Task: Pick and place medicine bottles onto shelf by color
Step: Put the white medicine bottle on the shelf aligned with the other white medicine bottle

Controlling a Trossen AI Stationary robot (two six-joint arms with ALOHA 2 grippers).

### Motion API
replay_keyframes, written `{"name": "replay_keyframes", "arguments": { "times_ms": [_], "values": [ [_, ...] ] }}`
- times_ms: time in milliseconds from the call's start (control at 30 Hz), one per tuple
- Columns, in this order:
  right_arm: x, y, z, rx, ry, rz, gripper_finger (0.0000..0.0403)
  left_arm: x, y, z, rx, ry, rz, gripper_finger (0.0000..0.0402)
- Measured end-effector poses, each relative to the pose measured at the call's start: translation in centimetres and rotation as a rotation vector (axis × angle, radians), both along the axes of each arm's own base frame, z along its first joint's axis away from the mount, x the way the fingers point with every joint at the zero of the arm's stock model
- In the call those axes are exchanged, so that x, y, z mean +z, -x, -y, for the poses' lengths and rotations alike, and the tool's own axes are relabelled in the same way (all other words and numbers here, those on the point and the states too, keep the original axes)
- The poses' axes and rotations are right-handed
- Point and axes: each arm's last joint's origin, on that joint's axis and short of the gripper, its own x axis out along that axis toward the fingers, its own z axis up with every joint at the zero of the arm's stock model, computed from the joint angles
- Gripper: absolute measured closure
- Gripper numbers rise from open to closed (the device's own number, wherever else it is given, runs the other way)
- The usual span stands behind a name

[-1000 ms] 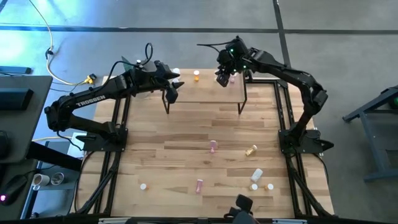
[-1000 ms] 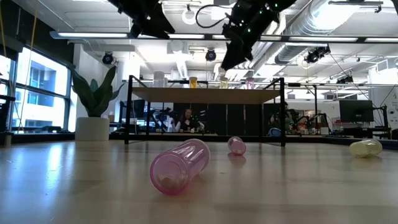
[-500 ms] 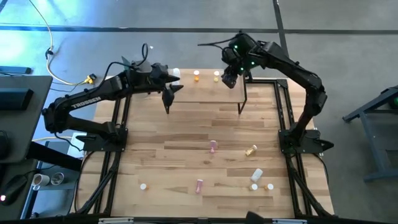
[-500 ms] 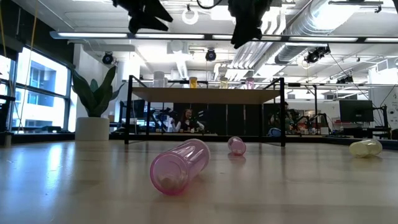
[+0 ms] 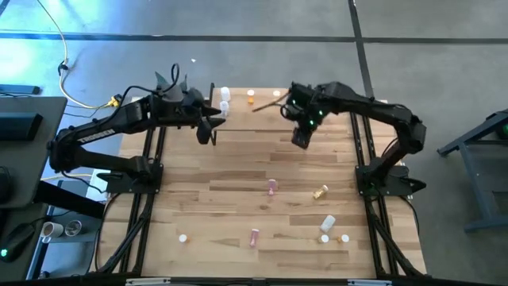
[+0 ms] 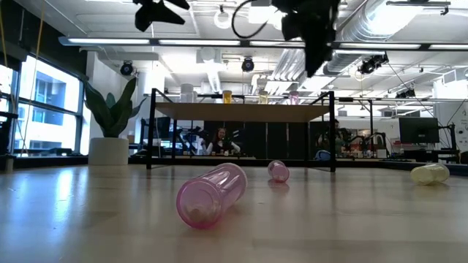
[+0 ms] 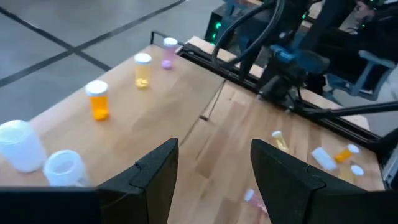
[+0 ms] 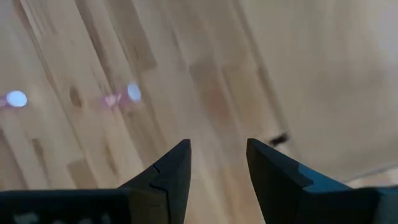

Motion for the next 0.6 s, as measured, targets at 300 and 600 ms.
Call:
{"name": "replay_keyframes", "arguments": {
  "times_ms": [300,600],
  "values": [
    [-2.0,2.8,-5.3,-0.262,-0.138,-0.054,0.0256,0.0,-0.2,0.5,0.011,-0.018,-0.009,0.0209],
    [-3.7,4.8,-10.7,-0.524,-0.235,-0.131,0.0256,0.0,-0.2,0.5,0.008,-0.023,-0.012,0.0209]
  ]
}}
